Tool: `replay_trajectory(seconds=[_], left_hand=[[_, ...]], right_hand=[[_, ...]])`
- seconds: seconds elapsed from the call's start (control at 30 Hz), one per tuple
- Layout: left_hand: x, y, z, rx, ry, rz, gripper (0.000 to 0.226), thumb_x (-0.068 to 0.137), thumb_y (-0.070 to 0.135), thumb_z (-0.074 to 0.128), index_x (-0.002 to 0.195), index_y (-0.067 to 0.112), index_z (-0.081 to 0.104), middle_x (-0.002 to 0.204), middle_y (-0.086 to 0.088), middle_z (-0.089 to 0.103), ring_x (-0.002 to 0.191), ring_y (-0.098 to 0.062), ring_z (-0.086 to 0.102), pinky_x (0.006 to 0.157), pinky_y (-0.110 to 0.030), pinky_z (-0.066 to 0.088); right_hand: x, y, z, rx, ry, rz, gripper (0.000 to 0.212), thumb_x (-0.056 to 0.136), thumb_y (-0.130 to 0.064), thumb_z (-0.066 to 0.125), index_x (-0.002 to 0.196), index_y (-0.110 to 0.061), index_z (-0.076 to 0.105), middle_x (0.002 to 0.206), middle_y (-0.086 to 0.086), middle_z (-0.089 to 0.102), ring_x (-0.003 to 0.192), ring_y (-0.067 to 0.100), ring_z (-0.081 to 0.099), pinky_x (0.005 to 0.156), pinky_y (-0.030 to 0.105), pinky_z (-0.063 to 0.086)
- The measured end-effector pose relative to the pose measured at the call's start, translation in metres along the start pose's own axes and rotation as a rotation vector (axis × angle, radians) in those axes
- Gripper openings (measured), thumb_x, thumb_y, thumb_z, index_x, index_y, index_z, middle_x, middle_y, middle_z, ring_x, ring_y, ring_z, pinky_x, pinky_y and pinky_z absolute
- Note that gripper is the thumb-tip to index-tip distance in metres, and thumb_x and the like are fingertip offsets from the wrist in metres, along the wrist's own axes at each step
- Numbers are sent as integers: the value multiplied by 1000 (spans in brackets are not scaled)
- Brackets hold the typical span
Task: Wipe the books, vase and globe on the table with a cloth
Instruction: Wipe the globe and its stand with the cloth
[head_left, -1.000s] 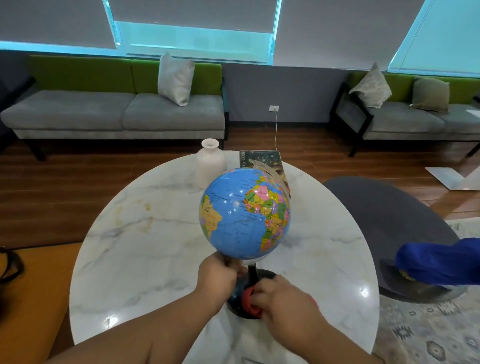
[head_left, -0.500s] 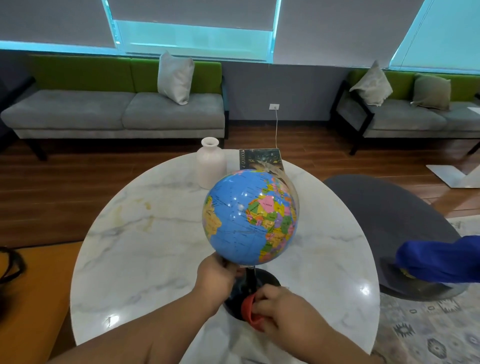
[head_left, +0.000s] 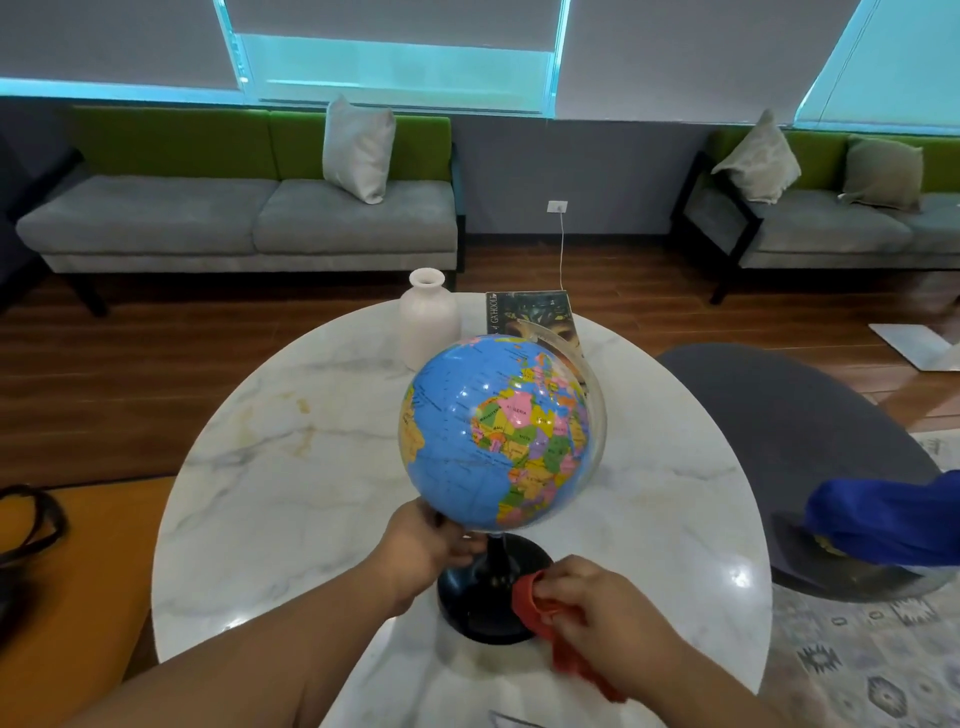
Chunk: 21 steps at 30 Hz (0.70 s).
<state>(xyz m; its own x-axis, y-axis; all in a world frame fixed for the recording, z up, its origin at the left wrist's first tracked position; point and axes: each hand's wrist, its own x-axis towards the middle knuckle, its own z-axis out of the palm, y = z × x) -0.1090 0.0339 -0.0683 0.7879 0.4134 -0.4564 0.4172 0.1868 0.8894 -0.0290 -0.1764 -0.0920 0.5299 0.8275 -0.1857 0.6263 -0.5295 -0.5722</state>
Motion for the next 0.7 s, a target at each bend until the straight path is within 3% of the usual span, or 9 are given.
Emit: replay_trajectory(seconds=[0.13, 0.23, 0.3, 0.4, 0.5, 0.6, 0.7], left_hand=[[-1, 1, 3, 10, -6, -11, 33, 86, -6, 64, 118, -1, 57, 91, -16, 71, 65, -16, 71, 59, -25, 57], [-1, 1, 5, 21, 10, -9, 32, 87, -4, 64, 118, 0, 57, 87, -14, 71, 63, -15, 71, 56, -24, 55], [-1, 1, 5, 22, 36, 5, 27, 89, -1, 61, 115, 1, 58, 88, -15, 71, 65, -17, 71, 57, -24, 55], [-1, 2, 7, 38, 88, 31, 13, 95, 9, 54, 107, 6, 58, 93, -15, 71, 72, -21, 72, 61, -26, 58], [-1, 3, 8, 26, 111, 54, 8, 95, 15, 55, 102, 10, 57, 91, -12, 72, 75, -23, 72, 64, -27, 59], [-3, 3, 11, 25, 119, 67, 4, 95, 15, 57, 99, 13, 57, 89, -8, 73, 72, -18, 73, 63, -25, 58], [-5, 4, 16, 43, 121, 61, 4, 95, 12, 55, 95, 16, 57, 89, -7, 72, 72, -15, 73, 62, -23, 57]], right_hand=[[29, 8, -1, -73, 98, 135, 30, 92, -42, 44, 111, -35, 66, 110, -10, 59, 96, 12, 60, 79, 22, 47], [46, 17, 5, -98, 83, 192, 32, 95, -40, 42, 122, -37, 60, 127, -9, 57, 111, 16, 57, 90, 26, 45], [46, 13, 10, -102, 82, 162, 32, 96, -35, 44, 125, -37, 58, 132, -9, 53, 114, 18, 55, 92, 26, 44], [28, 0, 16, -122, 146, 41, 31, 93, -30, 48, 121, -33, 62, 122, -8, 56, 107, 20, 56, 87, 25, 45], [6, -13, 22, -92, 214, -39, 32, 81, -26, 51, 110, -33, 65, 112, -11, 58, 96, 17, 60, 77, 22, 47], [0, -21, 27, -135, 162, -190, 36, 74, -32, 46, 106, -35, 63, 109, -16, 60, 84, 16, 61, 66, 24, 52], [1, -15, 20, -154, 154, -146, 45, 73, -33, 37, 108, -36, 64, 114, -16, 60, 91, 19, 58, 74, 26, 49]])
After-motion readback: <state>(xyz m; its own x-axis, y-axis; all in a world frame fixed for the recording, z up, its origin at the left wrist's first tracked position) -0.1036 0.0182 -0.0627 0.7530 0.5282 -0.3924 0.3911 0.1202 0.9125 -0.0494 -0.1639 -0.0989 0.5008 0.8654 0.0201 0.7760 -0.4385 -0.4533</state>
